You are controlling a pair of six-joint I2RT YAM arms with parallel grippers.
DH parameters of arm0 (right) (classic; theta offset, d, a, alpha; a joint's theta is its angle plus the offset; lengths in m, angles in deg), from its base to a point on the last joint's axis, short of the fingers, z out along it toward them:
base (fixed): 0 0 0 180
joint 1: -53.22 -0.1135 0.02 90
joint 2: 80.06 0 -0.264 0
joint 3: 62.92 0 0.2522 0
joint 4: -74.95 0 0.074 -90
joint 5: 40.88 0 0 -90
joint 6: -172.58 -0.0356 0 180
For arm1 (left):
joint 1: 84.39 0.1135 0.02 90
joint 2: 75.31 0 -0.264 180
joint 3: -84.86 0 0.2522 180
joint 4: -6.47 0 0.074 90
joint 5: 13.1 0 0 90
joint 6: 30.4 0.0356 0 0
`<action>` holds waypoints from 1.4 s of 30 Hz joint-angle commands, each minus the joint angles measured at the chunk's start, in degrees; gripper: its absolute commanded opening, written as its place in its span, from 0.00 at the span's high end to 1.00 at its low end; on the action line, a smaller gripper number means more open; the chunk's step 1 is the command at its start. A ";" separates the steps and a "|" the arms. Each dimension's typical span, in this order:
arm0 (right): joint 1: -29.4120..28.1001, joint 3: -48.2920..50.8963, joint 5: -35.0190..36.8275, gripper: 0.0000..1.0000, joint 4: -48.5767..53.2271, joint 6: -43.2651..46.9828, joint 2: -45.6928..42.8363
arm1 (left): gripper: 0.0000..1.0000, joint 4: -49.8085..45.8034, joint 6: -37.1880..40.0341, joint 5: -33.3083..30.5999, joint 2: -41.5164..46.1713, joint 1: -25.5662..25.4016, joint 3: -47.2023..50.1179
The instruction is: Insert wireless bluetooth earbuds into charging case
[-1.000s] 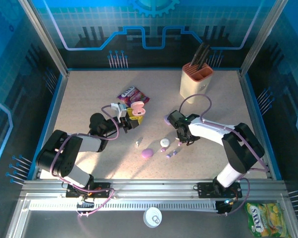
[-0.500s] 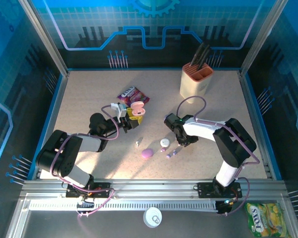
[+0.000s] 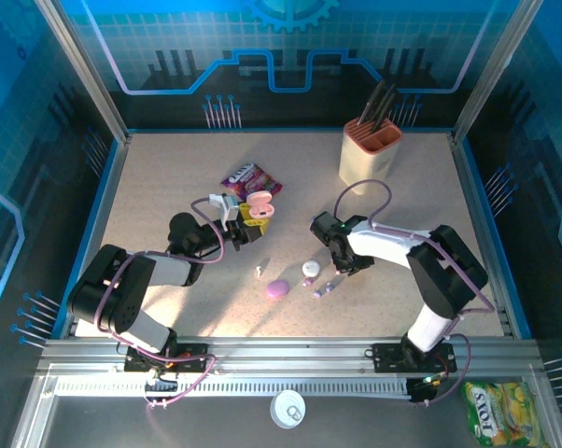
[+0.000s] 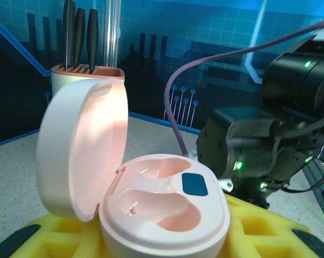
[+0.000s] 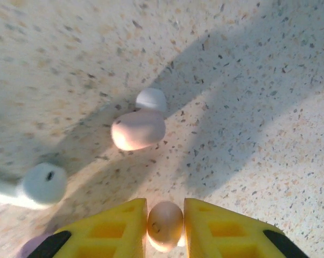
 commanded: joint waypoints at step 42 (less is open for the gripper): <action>0.56 1.23 -1.80 0.72 -0.58 0.78 4.66 | 0.61 1.94 1.70 1.77 -0.42 -1.11 -0.34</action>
